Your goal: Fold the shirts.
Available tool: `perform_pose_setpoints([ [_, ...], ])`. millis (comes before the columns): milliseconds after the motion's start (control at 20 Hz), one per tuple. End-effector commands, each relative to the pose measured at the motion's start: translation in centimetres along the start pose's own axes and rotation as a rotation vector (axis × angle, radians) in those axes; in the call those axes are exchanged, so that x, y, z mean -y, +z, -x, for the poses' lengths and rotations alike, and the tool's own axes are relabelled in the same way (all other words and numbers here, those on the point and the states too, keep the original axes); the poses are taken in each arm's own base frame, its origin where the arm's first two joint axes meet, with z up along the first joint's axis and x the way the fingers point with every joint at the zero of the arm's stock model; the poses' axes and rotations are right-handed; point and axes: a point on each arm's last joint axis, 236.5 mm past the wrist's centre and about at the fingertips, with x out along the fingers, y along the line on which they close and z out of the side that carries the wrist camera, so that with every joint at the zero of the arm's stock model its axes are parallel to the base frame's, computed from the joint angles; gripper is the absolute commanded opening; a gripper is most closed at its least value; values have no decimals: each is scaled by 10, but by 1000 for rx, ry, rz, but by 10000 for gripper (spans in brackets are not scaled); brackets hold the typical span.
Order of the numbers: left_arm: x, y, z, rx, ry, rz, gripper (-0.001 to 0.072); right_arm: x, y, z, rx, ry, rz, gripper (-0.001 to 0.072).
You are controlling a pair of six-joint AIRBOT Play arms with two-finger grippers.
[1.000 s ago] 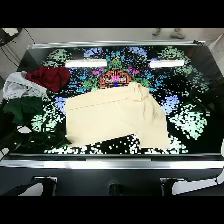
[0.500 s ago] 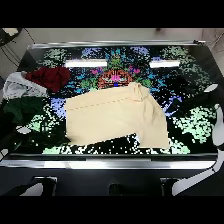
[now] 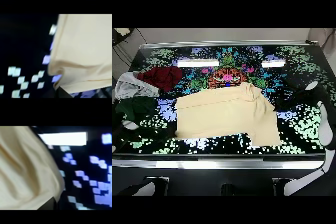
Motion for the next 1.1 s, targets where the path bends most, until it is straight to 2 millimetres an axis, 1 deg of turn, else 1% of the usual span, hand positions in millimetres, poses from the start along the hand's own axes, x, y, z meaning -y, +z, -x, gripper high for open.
perform_pose_setpoints([
  [0, 76, 89, 121, 343, -25, -226, 25, -70, 53, 121, 381, -22, 184, 45],
  [50, 109, 116, 191, 534, -4, -314, 25, -106, 73, 201, 632, -60, 266, 45],
  [100, 148, 131, 277, 757, 14, -396, 26, -149, 73, 290, 897, -87, 342, 45],
  [150, 185, 129, 358, 969, 24, -466, 26, -190, 54, 370, 1127, -102, 406, 45],
  [200, 223, 110, 438, 1187, 23, -532, 27, -229, 14, 445, 1340, -113, 468, 46],
  [250, 255, 81, 499, 1365, 5, -585, 27, -256, -33, 498, 1498, -135, 520, 46],
  [300, 282, 47, 547, 1514, -28, -628, 27, -278, -84, 535, 1609, -170, 570, 45],
  [350, 298, 18, 575, 1601, -56, -652, 27, -292, -127, 555, 1674, -196, 606, 45],
  [400, 307, -7, 589, 1650, -75, -670, 27, -300, -166, 569, 1724, -237, 629, 45],
  [450, 311, -23, 593, 1669, -77, -685, 27, -300, -194, 580, 1763, -277, 624, 45],
  [500, 313, -35, 592, 1666, -83, -691, 27, -299, -221, 592, 1815, -303, 593, 45],
  [600, 315, -47, 593, 1659, -143, -649, 27, -292, -258, 612, 1904, -342, 531, 45],
  [650, 317, -50, 595, 1666, -162, -638, 27, -290, -268, 615, 1921, -359, 520, 45],
  [700, 317, -52, 596, 1671, -162, -640, 27, -289, -273, 615, 1922, -375, 519, 45],
  [750, 317, -52, 596, 1670, -161, -640, 27, -287, -274, 613, 1910, -380, 516, 45],
  [850, 315, -50, 592, 1655, -151, -639, 27, -283, -268, 604, 1862, -386, 506, 45],
  [950, 310, -41, 584, 1618, -130, -631, 27, -275, -253, 592, 1798, -394, 489, 45],
  [1000, 304, -30, 573, 1572, -100, -619, 27, -269, -241, 585, 1757, -395, 476, 45],
  [1050, 295, -15, 557, 1503, -70, -602, 27, -262, -225, 573, 1700, -385, 447, 45],
])
